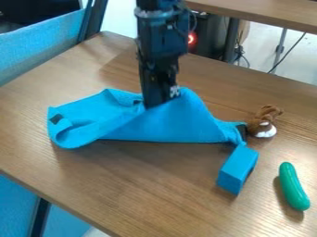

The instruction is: Fold the cloth from bottom right to top left

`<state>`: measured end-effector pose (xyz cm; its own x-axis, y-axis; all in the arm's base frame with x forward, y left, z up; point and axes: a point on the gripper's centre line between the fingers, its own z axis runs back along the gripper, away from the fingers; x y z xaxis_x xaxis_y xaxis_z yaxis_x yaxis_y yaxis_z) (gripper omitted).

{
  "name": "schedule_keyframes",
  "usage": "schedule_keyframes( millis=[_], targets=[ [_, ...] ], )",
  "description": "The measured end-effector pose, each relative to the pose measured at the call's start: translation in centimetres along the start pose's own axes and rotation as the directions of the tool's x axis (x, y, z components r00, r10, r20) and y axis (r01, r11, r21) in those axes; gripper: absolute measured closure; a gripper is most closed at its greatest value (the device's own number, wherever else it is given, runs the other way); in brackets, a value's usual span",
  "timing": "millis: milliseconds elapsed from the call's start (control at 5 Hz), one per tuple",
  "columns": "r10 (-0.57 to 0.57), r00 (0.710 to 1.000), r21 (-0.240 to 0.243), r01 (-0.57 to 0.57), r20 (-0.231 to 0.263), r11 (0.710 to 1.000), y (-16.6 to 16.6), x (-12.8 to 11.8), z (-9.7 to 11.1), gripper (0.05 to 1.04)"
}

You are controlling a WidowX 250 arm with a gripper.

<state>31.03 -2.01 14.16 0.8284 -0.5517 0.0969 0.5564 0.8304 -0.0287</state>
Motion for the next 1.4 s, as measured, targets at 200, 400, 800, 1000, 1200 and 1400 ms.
schedule_keyframes(
  millis=[200,400,800,1000,1200,1400],
  targets=[
    [0.036,0.999,0.006,-0.036,-0.035,0.999,2.9,1.2,0.6,1.028],
    [0.056,0.996,0.014,-0.055,-0.076,0.998,5.5,1.4,0.0,1.028],
    [0.072,0.983,0.047,-0.065,-0.168,0.997,9.7,0.2,-2.3,1.028],
    [0.079,0.976,0.033,-0.074,-0.202,0.997,11.6,0.4,-2.2,1.028],
    [0.083,0.97,0.024,-0.08,-0.227,0.997,13.4,0.8,-1.9,1.028],
    [0.083,0.967,0.047,-0.074,-0.239,0.996,15.0,0.9,-1.8,1.028]
  ],
)
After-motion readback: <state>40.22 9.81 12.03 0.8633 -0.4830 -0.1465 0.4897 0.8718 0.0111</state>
